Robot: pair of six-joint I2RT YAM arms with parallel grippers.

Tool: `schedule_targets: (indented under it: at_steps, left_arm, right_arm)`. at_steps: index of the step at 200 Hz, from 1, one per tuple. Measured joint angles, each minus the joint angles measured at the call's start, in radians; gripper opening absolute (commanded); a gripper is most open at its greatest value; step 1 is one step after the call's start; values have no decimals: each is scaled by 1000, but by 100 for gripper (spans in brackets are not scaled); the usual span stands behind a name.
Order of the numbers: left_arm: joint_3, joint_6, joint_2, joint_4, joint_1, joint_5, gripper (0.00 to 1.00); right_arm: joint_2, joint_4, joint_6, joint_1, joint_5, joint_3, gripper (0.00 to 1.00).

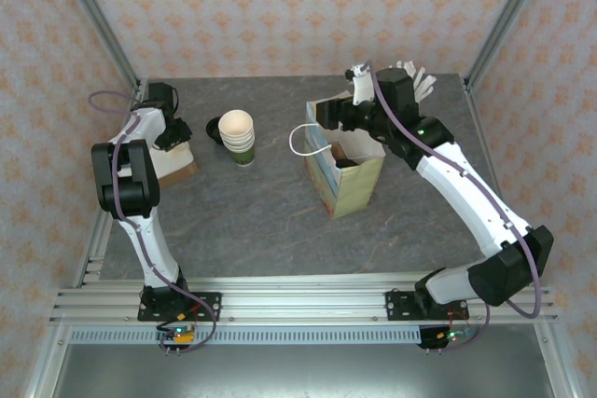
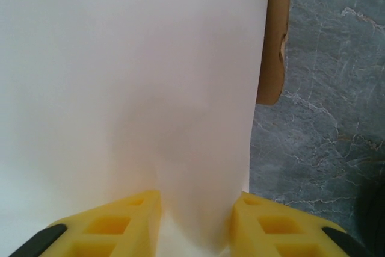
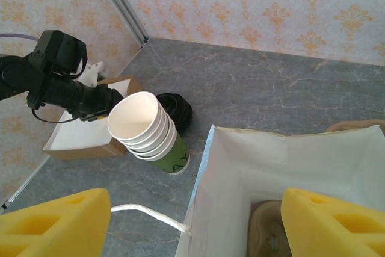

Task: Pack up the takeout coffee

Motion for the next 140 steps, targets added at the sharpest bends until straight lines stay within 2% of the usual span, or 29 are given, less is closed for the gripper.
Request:
schedule_targets:
  at_steps: [52,113,140]
  left_arm:
    - [0,0,-2,0,0,1,26]
    - [0,0,-16,0,0,0,14]
    - [0,0,-31,-3,0,-2,12]
  right_arm:
    - [5,0,0,0,-6,0,75]
    - [16,-8,0,0,-7,18,75]
    - [16,-9,0,0,-7,18,75]
